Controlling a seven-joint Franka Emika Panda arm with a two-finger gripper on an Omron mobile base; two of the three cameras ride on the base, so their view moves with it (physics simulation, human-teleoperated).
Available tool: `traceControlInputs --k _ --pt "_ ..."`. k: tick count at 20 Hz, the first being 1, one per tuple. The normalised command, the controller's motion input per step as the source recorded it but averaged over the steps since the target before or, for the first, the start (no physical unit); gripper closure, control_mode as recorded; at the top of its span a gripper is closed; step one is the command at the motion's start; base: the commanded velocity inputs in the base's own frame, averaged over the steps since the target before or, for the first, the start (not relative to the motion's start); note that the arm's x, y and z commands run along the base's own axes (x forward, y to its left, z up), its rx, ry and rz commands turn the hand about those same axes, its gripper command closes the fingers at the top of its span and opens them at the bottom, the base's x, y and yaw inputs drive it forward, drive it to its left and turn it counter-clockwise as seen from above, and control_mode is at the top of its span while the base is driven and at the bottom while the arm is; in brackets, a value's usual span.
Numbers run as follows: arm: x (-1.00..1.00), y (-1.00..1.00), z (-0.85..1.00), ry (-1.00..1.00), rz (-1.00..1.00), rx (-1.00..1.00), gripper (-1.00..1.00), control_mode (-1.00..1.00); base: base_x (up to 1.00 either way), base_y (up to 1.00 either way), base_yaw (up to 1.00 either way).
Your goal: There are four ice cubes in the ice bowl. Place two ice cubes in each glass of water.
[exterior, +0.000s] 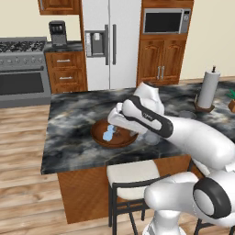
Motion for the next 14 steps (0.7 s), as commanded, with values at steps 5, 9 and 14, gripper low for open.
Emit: traceControlInputs --k 5,9,14 --pt "0.24 0.11 -0.35 0.00 0.00 -0.07 -1.00 -1.00 0.00 0.00 0.00" --pt "0.41 0.06 -0.22 0.00 0.00 -0.02 -1.00 -1.00 0.00 0.00 0.00" --pt "0.47 0.00 -0.16 0.00 0.00 0.00 -1.00 -1.00 0.00 0.00 0.00"
